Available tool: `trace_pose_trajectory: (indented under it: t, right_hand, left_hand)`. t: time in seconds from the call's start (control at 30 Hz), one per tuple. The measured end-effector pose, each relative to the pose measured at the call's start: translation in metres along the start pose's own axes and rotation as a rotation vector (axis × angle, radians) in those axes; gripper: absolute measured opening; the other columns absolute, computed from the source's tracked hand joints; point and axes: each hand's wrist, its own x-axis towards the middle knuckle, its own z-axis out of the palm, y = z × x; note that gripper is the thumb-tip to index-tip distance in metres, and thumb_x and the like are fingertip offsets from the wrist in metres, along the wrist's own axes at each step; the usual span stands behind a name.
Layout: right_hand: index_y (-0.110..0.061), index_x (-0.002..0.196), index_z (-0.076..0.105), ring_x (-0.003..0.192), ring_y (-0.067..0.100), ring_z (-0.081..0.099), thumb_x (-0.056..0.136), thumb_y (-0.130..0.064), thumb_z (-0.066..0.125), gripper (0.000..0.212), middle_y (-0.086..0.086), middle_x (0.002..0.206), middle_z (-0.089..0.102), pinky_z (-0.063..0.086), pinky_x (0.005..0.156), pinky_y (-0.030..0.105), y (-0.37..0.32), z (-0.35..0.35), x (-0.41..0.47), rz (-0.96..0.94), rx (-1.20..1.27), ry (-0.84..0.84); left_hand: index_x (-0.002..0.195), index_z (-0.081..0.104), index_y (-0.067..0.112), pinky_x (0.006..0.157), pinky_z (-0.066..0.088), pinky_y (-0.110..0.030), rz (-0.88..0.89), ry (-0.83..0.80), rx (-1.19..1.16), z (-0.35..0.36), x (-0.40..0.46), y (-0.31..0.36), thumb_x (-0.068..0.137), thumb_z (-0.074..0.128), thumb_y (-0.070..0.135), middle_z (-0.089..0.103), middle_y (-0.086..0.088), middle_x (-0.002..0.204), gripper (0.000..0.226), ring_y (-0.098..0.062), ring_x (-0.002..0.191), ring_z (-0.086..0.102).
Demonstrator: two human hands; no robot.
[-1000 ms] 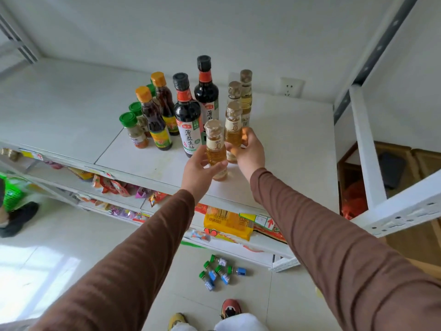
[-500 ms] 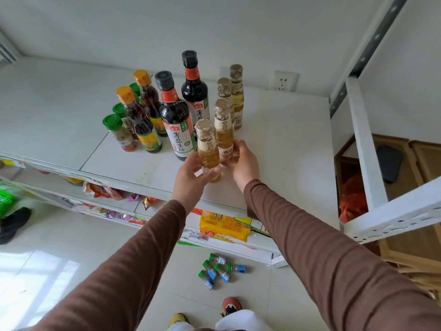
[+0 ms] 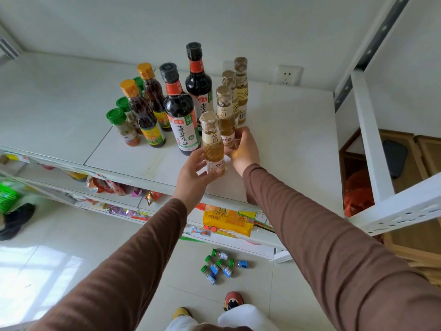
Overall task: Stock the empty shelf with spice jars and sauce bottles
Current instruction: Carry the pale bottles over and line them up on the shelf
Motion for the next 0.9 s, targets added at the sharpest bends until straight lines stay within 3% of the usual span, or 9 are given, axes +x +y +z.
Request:
trace_pose_trajectory:
  t: [0.1, 0.23, 0.33, 0.43, 0.5, 0.73, 0.9]
  right_hand:
    - [-0.01, 0.125, 0.052, 0.106, 0.025, 0.062, 0.084, -0.017, 0.077, 0.049, 0.009, 0.123, 0.06, 0.052, 0.093, 0.038, 0.009, -0.008, -0.013, 0.02, 0.016, 0.01]
    - [-0.012, 0.122, 0.064, 0.106, 0.02, 0.064, 0.095, -0.01, 0.06, 0.027, 0.005, 0.118, 0.068, 0.052, 0.099, 0.041, 0.025, -0.014, -0.044, 0.046, 0.121, -0.006]
    - [-0.015, 0.13, 0.064, 0.115, 0.019, 0.065, 0.1, -0.01, 0.051, 0.033, 0.002, 0.127, 0.068, 0.051, 0.105, 0.043, 0.027, -0.01, -0.064, 0.07, 0.226, -0.105]
    - [-0.017, 0.14, 0.057, 0.126, 0.018, 0.06, 0.102, -0.006, 0.044, 0.042, 0.001, 0.14, 0.062, 0.046, 0.111, 0.043, 0.021, -0.002, -0.071, 0.077, 0.279, -0.188]
    - [-0.018, 0.138, 0.059, 0.124, 0.018, 0.061, 0.101, -0.003, 0.042, 0.043, 0.001, 0.136, 0.065, 0.047, 0.111, 0.044, 0.016, 0.002, -0.073, 0.083, 0.303, -0.185]
    - [-0.016, 0.137, 0.054, 0.125, 0.021, 0.06, 0.099, -0.003, 0.044, 0.041, 0.004, 0.136, 0.064, 0.047, 0.109, 0.047, 0.009, 0.006, -0.072, 0.1, 0.298, -0.133]
    - [-0.017, 0.138, 0.052, 0.125, 0.025, 0.058, 0.099, -0.007, 0.045, 0.041, 0.005, 0.138, 0.062, 0.047, 0.108, 0.048, 0.005, 0.006, -0.07, 0.121, 0.233, -0.119]
  left_hand:
    - [0.141, 0.051, 0.025, 0.102, 0.05, -0.034, -0.064, -0.017, -0.037, -0.007, -0.01, -0.007, 0.086, 0.075, 0.004, 0.059, 0.005, 0.137, 0.063, -0.016, 0.128, 0.055]
    - [0.148, 0.045, 0.021, 0.104, 0.049, -0.033, -0.1, 0.0, -0.04, -0.009, -0.022, -0.012, 0.09, 0.069, -0.001, 0.054, 0.0, 0.145, 0.067, -0.017, 0.129, 0.054]
    - [0.149, 0.043, 0.018, 0.105, 0.049, -0.033, -0.102, 0.025, -0.056, -0.004, -0.029, -0.011, 0.093, 0.064, -0.005, 0.053, -0.001, 0.145, 0.064, -0.017, 0.128, 0.055]
    - [0.143, 0.049, 0.019, 0.1, 0.051, -0.022, -0.077, 0.014, -0.059, 0.004, -0.032, -0.008, 0.09, 0.056, -0.014, 0.062, 0.005, 0.131, 0.063, -0.009, 0.122, 0.06]
    - [0.143, 0.05, 0.022, 0.101, 0.05, -0.02, -0.084, 0.014, -0.046, 0.007, -0.03, -0.005, 0.088, 0.053, -0.017, 0.063, 0.011, 0.124, 0.067, -0.002, 0.116, 0.06]
    - [0.152, 0.043, 0.018, 0.11, 0.044, -0.033, -0.082, -0.063, 0.015, 0.007, -0.003, 0.006, 0.083, 0.05, -0.021, 0.059, -0.002, 0.142, 0.08, -0.014, 0.132, 0.053]
    - [0.151, 0.043, 0.016, 0.097, 0.046, -0.018, -0.071, -0.139, 0.023, 0.006, 0.01, 0.008, 0.081, 0.049, -0.024, 0.059, 0.0, 0.142, 0.081, -0.01, 0.131, 0.053]
